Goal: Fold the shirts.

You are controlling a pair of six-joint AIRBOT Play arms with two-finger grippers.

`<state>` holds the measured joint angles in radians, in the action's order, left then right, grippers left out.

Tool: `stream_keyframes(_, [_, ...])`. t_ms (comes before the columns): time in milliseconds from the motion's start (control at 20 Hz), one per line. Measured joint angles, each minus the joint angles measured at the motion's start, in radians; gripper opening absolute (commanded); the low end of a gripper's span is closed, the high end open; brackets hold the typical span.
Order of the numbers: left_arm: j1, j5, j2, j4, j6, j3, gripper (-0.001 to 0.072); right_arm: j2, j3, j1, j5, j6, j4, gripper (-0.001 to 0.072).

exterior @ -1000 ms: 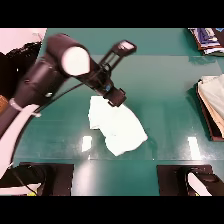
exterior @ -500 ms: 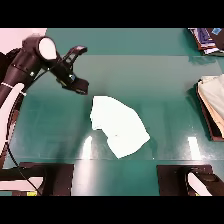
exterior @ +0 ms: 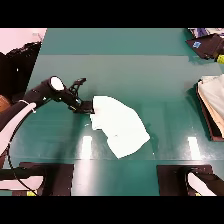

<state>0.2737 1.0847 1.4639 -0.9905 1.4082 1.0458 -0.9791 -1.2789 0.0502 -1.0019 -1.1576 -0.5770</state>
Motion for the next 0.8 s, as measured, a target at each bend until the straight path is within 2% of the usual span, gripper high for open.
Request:
stream_keyframes(50, [0.013,-0.021,0.0,0.012,-0.006,-0.016,0.0471,-0.003,0.0,0.0,-0.005,0.0,0.0,0.0019])
stream_keyframes(100, [0.027,-0.04,0.0,0.024,-0.011,-0.03,0.0219,-0.005,0.0,0.0,-0.008,0.0,0.0,0.0019])
stream_keyframes(150, [0.039,-0.056,0.0,0.032,-0.016,-0.039,0.0036,-0.007,0.0,0.0,-0.014,0.0,0.0,0.0019])
stream_keyframes(350, [0.034,-0.061,-0.003,0.028,-0.025,-0.027,0.0023,-0.01,0.008,0.0,-0.068,-0.025,-0.056,0.0019])
stream_keyframes(550, [-0.047,-0.016,-0.056,-0.049,-0.026,0.064,0.0023,-0.01,0.123,0.0,-0.181,-0.108,-0.211,0.002])
stream_keyframes(600, [-0.064,-0.011,-0.073,-0.068,-0.026,0.086,0.0023,-0.011,0.174,0.0,-0.2,-0.121,-0.245,0.0064])
stream_keyframes(650, [-0.079,-0.006,-0.09,-0.085,-0.027,0.108,0.0023,-0.011,0.234,0.0,-0.216,-0.135,-0.276,0.0295])
stream_keyframes(700, [-0.088,-0.005,-0.104,-0.098,-0.027,0.122,0.0024,-0.013,0.293,0.001,-0.223,-0.142,-0.294,0.0465])
stream_keyframes(800, [-0.098,0.001,-0.121,-0.11,-0.028,0.141,0.0024,-0.029,0.409,0.016,-0.233,-0.153,-0.308,0.047])
